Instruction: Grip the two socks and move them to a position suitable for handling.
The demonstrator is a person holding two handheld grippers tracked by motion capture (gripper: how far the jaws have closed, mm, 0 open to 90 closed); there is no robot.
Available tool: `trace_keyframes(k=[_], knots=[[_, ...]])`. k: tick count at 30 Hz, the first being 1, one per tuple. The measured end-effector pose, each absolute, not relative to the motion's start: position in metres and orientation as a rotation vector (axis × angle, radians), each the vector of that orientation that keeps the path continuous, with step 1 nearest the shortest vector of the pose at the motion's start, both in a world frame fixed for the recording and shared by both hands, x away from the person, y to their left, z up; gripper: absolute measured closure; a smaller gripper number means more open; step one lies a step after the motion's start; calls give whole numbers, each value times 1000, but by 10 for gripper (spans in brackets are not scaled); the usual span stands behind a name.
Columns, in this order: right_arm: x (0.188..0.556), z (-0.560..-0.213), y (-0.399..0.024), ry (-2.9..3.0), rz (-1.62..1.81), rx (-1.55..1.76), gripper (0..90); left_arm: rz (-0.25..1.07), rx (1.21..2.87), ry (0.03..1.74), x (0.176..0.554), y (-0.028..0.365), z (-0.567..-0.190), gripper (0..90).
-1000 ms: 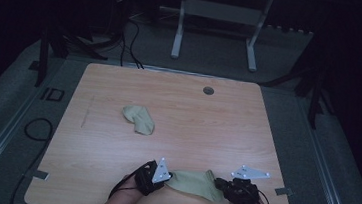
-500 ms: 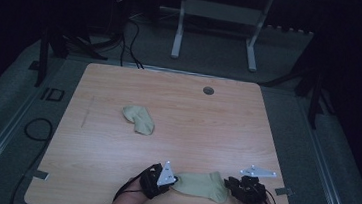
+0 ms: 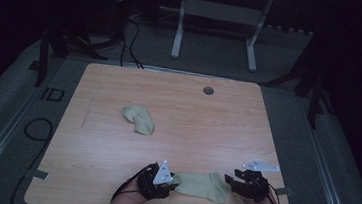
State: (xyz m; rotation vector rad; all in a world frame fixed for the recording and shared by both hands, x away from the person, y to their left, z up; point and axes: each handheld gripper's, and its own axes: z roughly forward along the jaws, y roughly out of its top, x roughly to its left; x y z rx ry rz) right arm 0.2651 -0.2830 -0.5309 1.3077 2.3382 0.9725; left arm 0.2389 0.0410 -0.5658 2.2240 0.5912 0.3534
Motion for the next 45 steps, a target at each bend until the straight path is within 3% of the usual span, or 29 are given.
trace_keyframes(k=[5,34,45], knots=[[272,-523,-271,2347,986,1264,501,359,2205,612,232,50,-562,510],[361,-486,-127,2502,981,1034,465,309,2097,799,216,132,-572,512],[388,-484,-65,2542,951,1012,456,272,2069,792,215,137,-575,512]])
